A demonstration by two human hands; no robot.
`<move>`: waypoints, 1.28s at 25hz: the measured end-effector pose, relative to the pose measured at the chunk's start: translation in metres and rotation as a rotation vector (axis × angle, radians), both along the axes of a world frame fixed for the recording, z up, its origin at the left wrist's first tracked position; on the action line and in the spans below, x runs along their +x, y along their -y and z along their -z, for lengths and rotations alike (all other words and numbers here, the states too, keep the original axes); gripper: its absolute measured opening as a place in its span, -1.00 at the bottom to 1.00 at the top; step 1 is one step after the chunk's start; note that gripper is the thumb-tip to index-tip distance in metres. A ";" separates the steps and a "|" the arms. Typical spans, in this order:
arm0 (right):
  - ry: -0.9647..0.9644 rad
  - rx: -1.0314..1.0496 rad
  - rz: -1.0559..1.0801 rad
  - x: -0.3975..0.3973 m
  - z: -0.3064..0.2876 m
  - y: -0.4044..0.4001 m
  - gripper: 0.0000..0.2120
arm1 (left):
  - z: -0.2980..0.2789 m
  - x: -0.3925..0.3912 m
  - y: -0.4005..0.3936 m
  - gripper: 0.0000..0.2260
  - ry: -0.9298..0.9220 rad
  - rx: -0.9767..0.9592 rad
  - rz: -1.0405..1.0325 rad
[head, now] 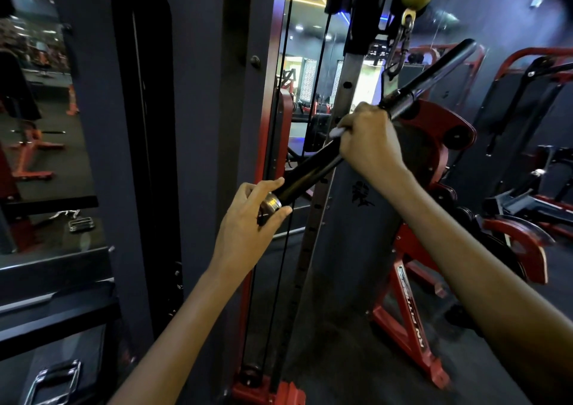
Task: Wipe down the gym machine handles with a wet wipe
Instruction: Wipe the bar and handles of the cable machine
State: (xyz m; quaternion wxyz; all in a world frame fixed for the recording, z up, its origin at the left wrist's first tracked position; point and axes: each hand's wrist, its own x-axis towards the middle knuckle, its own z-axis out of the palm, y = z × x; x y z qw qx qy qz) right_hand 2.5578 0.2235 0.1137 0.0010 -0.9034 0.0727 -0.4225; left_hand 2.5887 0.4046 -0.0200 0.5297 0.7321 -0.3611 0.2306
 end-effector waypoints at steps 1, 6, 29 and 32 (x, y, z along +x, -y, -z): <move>-0.019 -0.003 -0.031 -0.001 0.007 -0.009 -0.84 | 0.000 0.000 0.000 -0.62 -0.001 0.015 -0.017; -0.210 -0.074 -0.294 -0.013 0.027 -0.035 -0.77 | 0.003 -0.004 0.001 -0.60 0.018 0.055 -0.081; -0.161 -0.058 -0.281 -0.018 0.021 -0.024 -0.79 | 0.000 -0.012 -0.003 -0.60 0.054 0.055 -0.124; -0.118 -0.067 -0.410 -0.026 0.034 -0.027 -0.82 | -0.001 -0.012 -0.006 -0.62 0.006 -0.003 -0.098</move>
